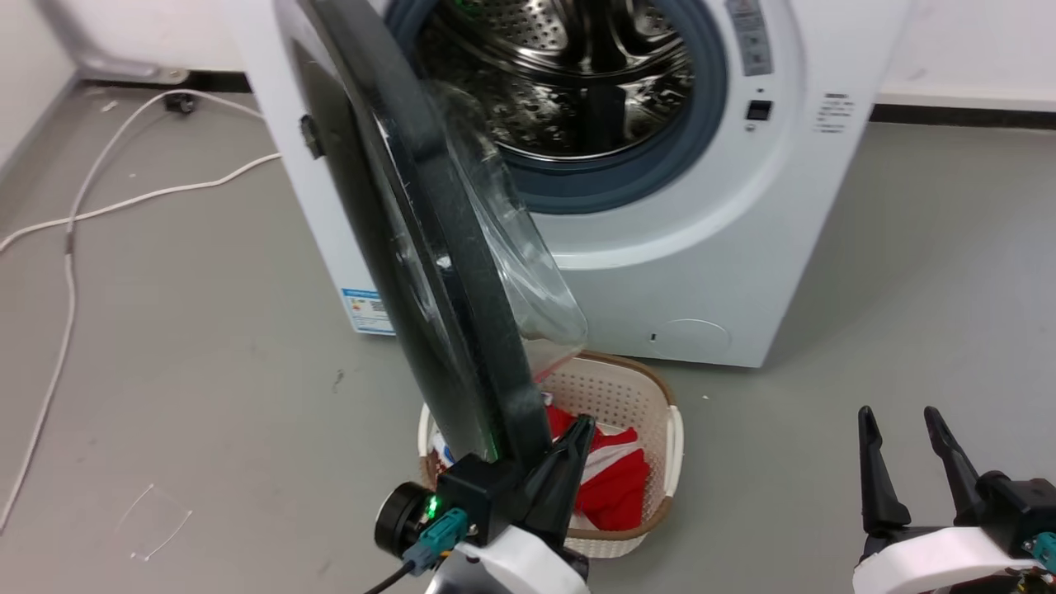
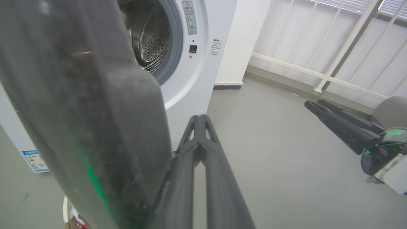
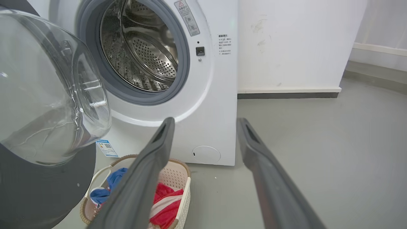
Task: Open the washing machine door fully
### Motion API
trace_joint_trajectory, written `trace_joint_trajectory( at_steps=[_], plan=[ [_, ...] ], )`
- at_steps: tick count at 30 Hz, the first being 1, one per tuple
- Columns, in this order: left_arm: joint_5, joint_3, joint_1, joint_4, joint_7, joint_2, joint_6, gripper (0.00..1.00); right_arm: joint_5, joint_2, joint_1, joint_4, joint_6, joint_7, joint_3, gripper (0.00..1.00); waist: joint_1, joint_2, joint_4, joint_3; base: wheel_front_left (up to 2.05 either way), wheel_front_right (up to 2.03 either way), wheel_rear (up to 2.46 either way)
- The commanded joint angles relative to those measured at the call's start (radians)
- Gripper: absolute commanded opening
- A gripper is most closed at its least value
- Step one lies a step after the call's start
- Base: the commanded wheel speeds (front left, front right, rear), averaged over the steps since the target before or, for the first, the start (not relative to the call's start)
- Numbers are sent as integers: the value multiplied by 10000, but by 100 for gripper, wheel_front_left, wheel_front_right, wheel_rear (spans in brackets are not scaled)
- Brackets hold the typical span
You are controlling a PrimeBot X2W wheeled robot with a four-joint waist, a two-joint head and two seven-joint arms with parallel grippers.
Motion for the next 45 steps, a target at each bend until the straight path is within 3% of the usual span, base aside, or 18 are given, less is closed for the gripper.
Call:
trace_joint_trajectory(
  at_steps=[1,13,20,25,36,45],
  plan=[
    [23,204,144,-164,16,224,195,0,-38,23,115,-83,-2,42,-13,100,0,0,408,6,0,0,0],
    [67,906,1217,-1992,-174,799,1353,0,-183,18,155,-584,-2,223,-262,100,0,0,2264,372,0,0,0],
    [-150,2071,1511,-2111,-674,1259,1933,0,-360,15,43,-953,-2,361,-438,100,0,0,3011,668,0,0,0],
    [-564,3267,1504,-1845,-984,1685,2132,0,-541,15,-104,-1244,-2,509,-373,100,0,0,3114,892,0,0,0],
    [-1676,5674,973,-633,-1370,2650,1288,0,-947,17,-384,-2000,-2,1002,-431,100,0,0,2767,1587,0,0,0],
    [-2062,6671,203,918,-1431,3202,323,0,-1123,17,-480,-2146,-2,1185,-437,100,0,0,2600,1764,0,0,0]
  ],
)
